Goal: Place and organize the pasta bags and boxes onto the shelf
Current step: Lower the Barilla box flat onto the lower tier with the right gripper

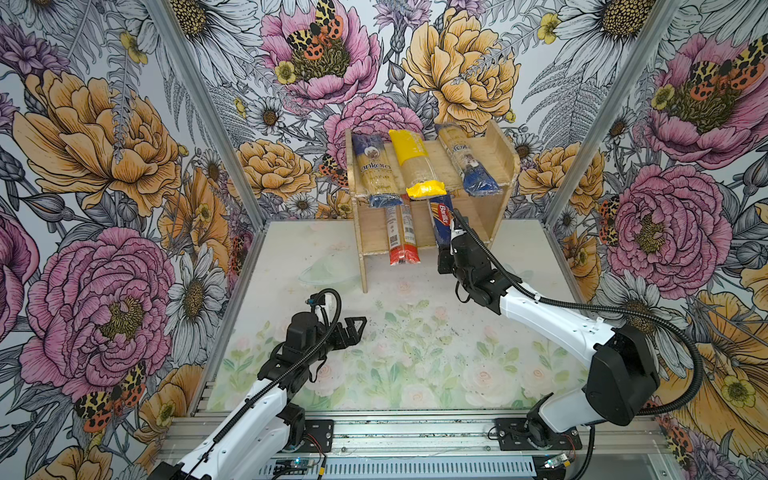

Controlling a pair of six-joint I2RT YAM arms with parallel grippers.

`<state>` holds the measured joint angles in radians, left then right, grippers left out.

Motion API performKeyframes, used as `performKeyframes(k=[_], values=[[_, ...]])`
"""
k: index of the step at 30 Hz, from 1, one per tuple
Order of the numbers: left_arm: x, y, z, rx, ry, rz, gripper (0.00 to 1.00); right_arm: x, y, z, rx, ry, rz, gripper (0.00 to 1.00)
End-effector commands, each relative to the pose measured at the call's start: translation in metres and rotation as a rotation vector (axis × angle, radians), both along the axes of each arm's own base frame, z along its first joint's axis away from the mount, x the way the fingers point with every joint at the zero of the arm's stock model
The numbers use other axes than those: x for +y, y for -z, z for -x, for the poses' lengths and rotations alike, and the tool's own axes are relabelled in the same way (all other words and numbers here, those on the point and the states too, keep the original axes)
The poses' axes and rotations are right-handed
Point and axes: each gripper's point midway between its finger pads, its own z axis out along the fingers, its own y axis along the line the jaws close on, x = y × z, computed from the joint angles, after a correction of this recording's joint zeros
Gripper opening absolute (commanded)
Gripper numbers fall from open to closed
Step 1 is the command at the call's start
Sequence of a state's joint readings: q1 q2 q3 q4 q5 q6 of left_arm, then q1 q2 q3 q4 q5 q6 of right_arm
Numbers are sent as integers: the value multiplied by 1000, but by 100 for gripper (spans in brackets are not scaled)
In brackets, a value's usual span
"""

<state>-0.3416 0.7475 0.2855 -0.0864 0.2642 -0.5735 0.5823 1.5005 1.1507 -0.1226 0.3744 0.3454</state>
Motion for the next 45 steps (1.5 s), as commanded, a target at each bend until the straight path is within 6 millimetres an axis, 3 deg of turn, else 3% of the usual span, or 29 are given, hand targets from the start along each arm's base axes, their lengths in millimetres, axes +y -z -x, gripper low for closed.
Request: performKeyframes(k=[1, 4, 11, 30, 45], values=[[-1, 1, 4, -8, 26, -2, 99, 1, -82, -16, -234, 43, -119, 0], [-1, 1, 4, -9, 26, -2, 99, 2, -76, -17, -224, 46, -118, 1], [0, -2, 4, -11, 24, -1, 99, -1, -67, -17, -207, 59, -112, 19], [3, -4, 7, -17, 17, 1, 99, -7, -67, -10, -209, 69, -118, 46], [4, -4, 10, -20, 16, 3, 99, -8, -67, -7, -209, 67, -124, 53]])
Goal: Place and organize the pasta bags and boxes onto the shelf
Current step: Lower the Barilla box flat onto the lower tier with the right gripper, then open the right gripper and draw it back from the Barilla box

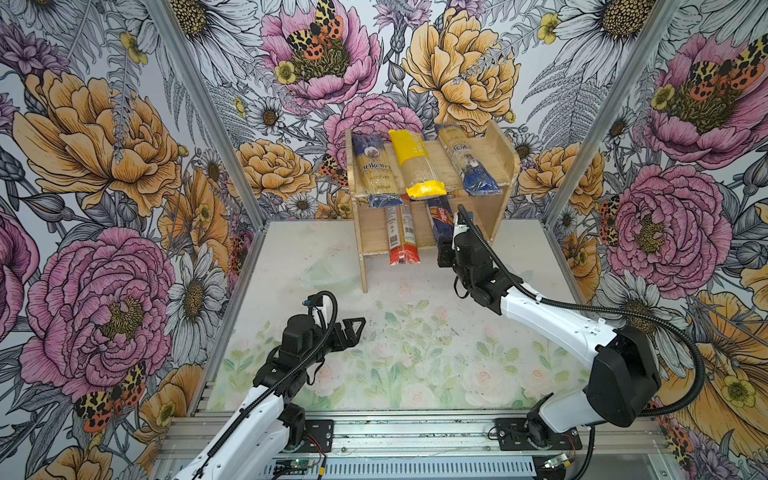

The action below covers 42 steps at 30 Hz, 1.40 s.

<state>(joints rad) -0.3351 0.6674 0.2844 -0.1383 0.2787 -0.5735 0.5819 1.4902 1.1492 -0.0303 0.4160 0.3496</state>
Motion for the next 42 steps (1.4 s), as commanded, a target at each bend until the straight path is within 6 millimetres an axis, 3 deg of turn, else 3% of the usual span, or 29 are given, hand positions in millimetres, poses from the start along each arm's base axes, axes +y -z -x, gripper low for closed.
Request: performKeyframes(k=[1, 13, 19, 24, 27, 32, 37, 42], values=[[2, 6, 3, 5, 9, -12, 99, -5, -42, 1, -117, 27, -77, 55], [2, 4, 3, 1, 9, -7, 99, -13, -46, 13, -123, 8, -37, 63], [3, 1, 4, -6, 8, -4, 99, -12, -48, 36, -118, -92, -9, 67], [2, -2, 4, -6, 11, 0, 99, -3, -40, 63, -92, -284, -11, 69], [2, -5, 4, -13, 12, 1, 99, -10, -31, 76, -42, -351, -36, 69], [3, -23, 0, -49, 13, -18, 99, -30, -15, 100, 15, -388, -5, 69], [2, -43, -7, -84, 20, -39, 99, -47, -12, 120, -4, -382, 2, 72], [-1, -64, -15, -116, 30, -57, 99, -58, -6, 128, -1, -376, -7, 76]])
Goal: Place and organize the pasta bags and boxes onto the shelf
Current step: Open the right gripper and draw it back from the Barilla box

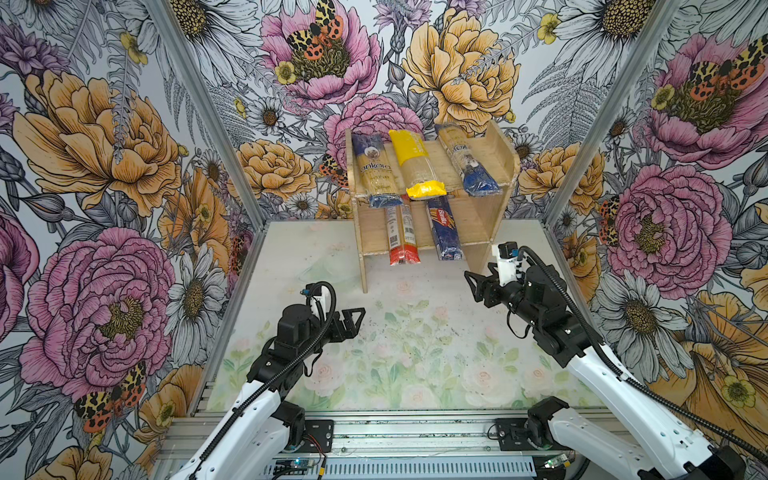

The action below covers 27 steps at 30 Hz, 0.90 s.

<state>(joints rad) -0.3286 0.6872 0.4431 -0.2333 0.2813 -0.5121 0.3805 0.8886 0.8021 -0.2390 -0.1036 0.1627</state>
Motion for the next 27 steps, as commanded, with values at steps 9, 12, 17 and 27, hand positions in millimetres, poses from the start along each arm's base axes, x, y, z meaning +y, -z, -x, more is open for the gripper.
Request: performKeyframes(k=[9, 12, 17, 27], values=[[1, -60, -21, -143, 2, -70, 99, -13, 39, -2, 106, -21, 9, 78], [5, -73, -28, -193, -19, -103, 99, -18, 49, -7, 124, -7, 35, 78], [22, -88, -43, -289, -108, -188, 99, -29, 56, -15, 113, 31, 75, 78], [59, -81, -78, -359, -251, -337, 99, -60, 69, -34, 102, 154, 66, 80]])
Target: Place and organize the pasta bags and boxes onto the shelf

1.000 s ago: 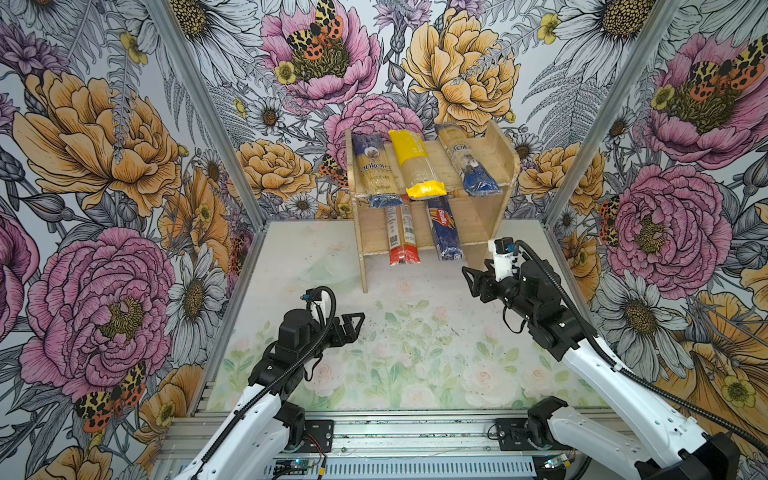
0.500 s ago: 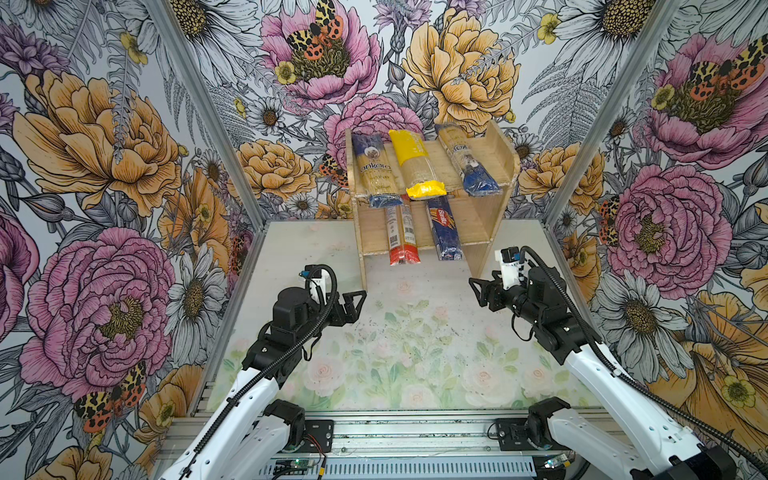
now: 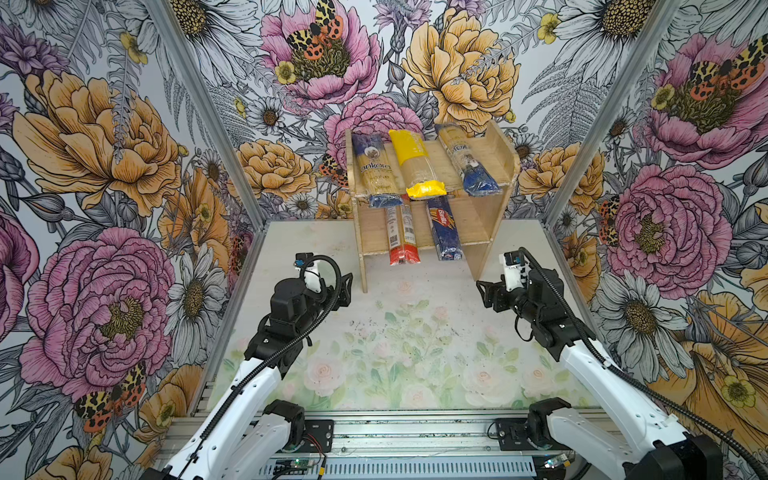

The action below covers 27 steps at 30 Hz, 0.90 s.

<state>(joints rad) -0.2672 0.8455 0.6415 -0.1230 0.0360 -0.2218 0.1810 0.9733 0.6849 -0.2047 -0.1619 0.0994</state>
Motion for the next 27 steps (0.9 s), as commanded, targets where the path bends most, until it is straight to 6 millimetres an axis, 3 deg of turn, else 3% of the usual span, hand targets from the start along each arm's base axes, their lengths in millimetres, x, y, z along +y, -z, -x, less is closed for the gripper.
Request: performKeyframes(k=[1, 9, 16, 27], values=[[18, -5, -17, -69, -63, -58, 99, -10, -3, -14, -42, 43, -5, 80], [65, 35, -43, -10, -179, -119, 99, -25, 12, -32, -65, 110, 43, 79], [93, 57, -49, -79, -266, -186, 99, -37, 30, -46, -58, 155, 90, 80], [104, 93, -66, -30, -254, -197, 99, -57, 47, -62, -86, 223, 106, 79]])
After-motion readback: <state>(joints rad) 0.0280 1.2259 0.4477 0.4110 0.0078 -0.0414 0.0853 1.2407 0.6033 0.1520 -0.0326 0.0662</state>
